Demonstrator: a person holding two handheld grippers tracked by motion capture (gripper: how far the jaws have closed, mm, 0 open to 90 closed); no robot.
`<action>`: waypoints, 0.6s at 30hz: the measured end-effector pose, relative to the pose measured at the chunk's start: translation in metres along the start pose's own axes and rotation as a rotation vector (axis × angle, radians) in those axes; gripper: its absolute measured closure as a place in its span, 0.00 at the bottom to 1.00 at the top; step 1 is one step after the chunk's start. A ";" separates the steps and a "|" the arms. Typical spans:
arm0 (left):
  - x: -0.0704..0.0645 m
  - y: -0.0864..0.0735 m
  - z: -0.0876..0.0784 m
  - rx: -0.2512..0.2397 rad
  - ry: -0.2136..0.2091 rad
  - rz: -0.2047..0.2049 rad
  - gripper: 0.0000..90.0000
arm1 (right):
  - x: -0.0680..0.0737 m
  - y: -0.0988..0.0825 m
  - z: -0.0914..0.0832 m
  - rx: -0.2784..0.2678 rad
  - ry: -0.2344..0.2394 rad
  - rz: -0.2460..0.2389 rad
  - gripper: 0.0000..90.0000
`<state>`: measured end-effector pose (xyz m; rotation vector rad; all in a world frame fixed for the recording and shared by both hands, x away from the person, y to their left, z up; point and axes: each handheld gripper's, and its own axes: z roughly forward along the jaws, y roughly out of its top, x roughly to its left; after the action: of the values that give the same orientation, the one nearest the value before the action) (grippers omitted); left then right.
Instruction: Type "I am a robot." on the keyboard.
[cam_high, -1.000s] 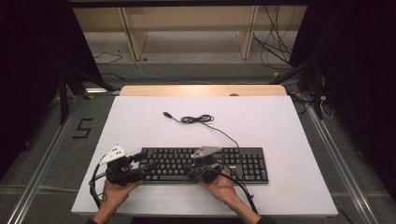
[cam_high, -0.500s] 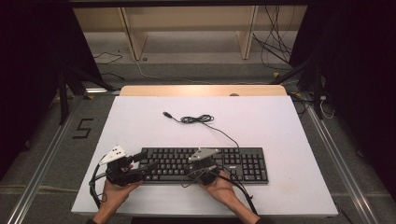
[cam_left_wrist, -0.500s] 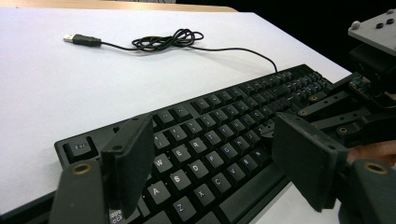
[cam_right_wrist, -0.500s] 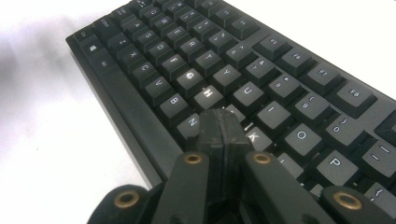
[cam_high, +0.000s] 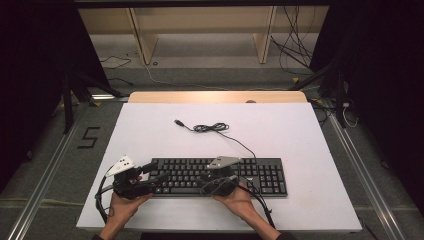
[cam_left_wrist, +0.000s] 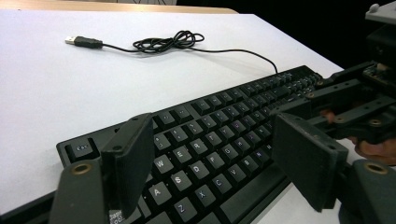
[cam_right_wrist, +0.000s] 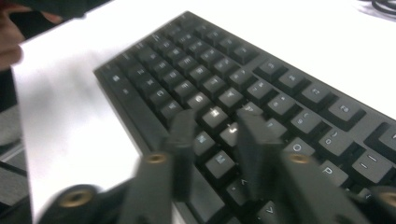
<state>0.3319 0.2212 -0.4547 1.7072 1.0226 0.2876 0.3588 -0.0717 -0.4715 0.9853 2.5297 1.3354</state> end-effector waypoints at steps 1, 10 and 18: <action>0.000 0.000 0.000 0.000 0.000 0.000 0.33 | 0.000 0.000 -0.001 -0.005 0.004 0.005 0.67; 0.000 0.000 0.000 -0.002 0.001 0.003 0.33 | 0.001 0.003 -0.016 -0.053 0.014 0.012 0.43; 0.000 0.000 0.000 -0.001 0.004 0.008 0.33 | 0.003 0.002 -0.033 -0.117 0.042 0.008 0.35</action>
<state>0.3317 0.2215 -0.4545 1.7108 1.0181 0.2971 0.3449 -0.0924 -0.4490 0.9553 2.4469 1.5028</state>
